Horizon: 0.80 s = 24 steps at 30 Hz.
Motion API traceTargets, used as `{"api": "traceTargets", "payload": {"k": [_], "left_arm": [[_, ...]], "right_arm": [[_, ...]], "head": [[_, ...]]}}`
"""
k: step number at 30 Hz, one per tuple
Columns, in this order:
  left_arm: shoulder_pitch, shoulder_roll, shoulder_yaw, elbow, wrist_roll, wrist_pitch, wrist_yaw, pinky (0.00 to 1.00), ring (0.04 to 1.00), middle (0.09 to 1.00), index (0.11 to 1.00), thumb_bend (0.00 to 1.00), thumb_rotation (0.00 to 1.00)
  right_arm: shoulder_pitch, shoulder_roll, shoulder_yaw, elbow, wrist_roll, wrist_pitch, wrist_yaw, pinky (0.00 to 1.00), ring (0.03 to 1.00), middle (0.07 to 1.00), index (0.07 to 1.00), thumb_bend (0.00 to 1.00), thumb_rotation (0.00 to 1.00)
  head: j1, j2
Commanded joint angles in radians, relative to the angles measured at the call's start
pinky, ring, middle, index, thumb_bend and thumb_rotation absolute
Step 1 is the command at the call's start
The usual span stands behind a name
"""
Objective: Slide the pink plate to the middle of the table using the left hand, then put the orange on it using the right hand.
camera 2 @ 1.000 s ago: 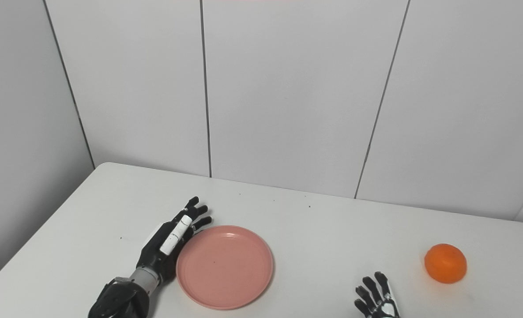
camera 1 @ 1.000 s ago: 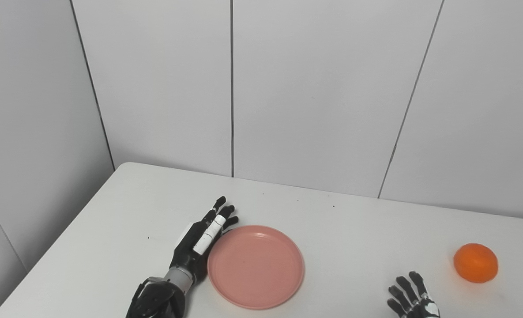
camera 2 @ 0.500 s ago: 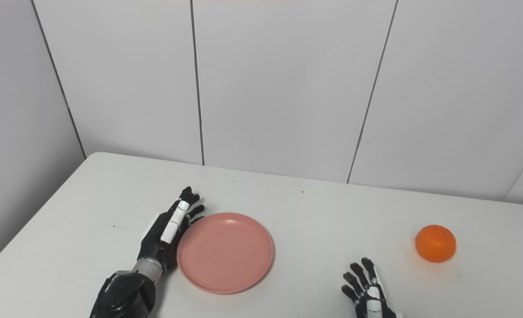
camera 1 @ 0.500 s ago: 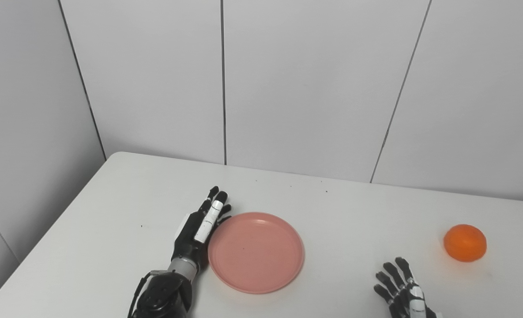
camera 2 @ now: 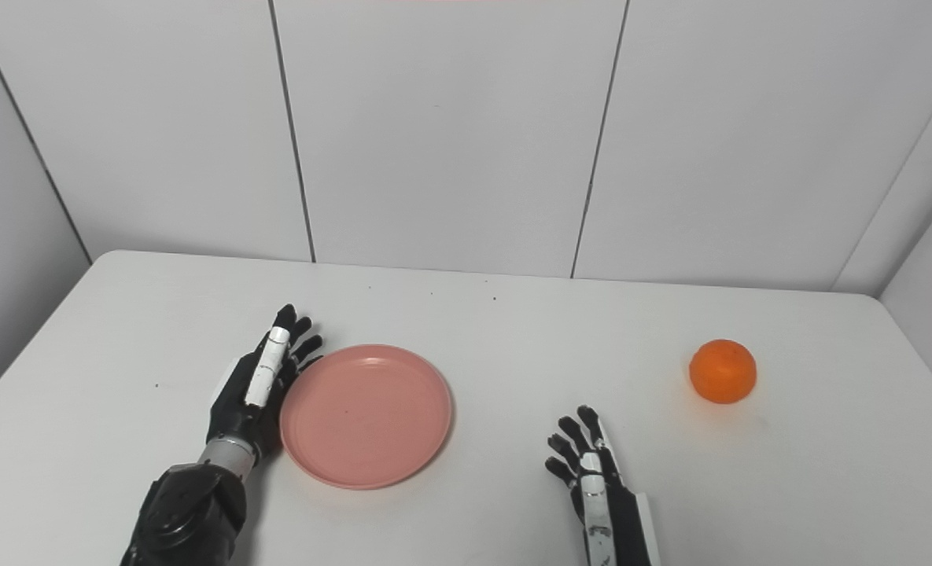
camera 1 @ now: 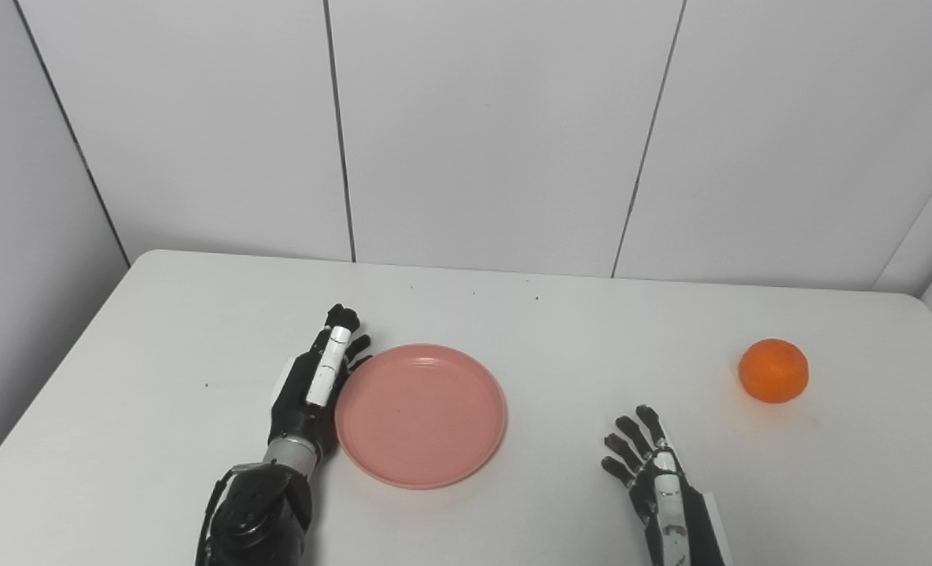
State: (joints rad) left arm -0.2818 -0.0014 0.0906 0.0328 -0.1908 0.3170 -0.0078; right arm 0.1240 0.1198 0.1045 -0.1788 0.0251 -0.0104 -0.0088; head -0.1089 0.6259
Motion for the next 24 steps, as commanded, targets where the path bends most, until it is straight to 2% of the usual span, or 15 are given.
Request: {"api": "traceTargets", "payload": {"k": [1, 11, 19, 24], "left_arm": [[-0.032, -0.01, -0.015, -0.002, -0.001, -0.015, -0.013, 0.9, 0.931, 0.968, 1.0, 0.91, 0.79], [-0.038, -0.019, -0.013, -0.003, -0.017, -0.012, -0.018, 0.92, 0.921, 0.935, 1.0, 0.89, 0.77], [-0.053, -0.034, -0.022, 0.003, -0.014, -0.01, -0.019, 0.87, 0.917, 0.939, 0.99, 0.85, 0.77], [-0.072, -0.047, -0.016, 0.022, -0.029, -0.004, -0.019, 0.91, 0.929, 0.953, 1.0, 0.85, 0.76]], "right_arm": [[0.0, 0.009, 0.006, -0.015, -0.004, 0.029, -0.001, 0.84, 0.866, 0.894, 0.944, 0.79, 0.99], [-0.004, 0.034, 0.022, -0.002, -0.031, 0.022, -0.015, 0.83, 0.85, 0.888, 0.937, 0.78, 0.99], [-0.012, 0.051, 0.031, 0.008, -0.053, 0.026, -0.022, 0.83, 0.851, 0.888, 0.937, 0.77, 1.0], [-0.023, 0.059, 0.036, 0.017, -0.065, 0.024, -0.028, 0.83, 0.85, 0.89, 0.941, 0.74, 1.0]], "head": [[-0.003, -0.001], [-0.068, 0.003], [-0.1, 0.006], [-0.129, 0.018]]}}
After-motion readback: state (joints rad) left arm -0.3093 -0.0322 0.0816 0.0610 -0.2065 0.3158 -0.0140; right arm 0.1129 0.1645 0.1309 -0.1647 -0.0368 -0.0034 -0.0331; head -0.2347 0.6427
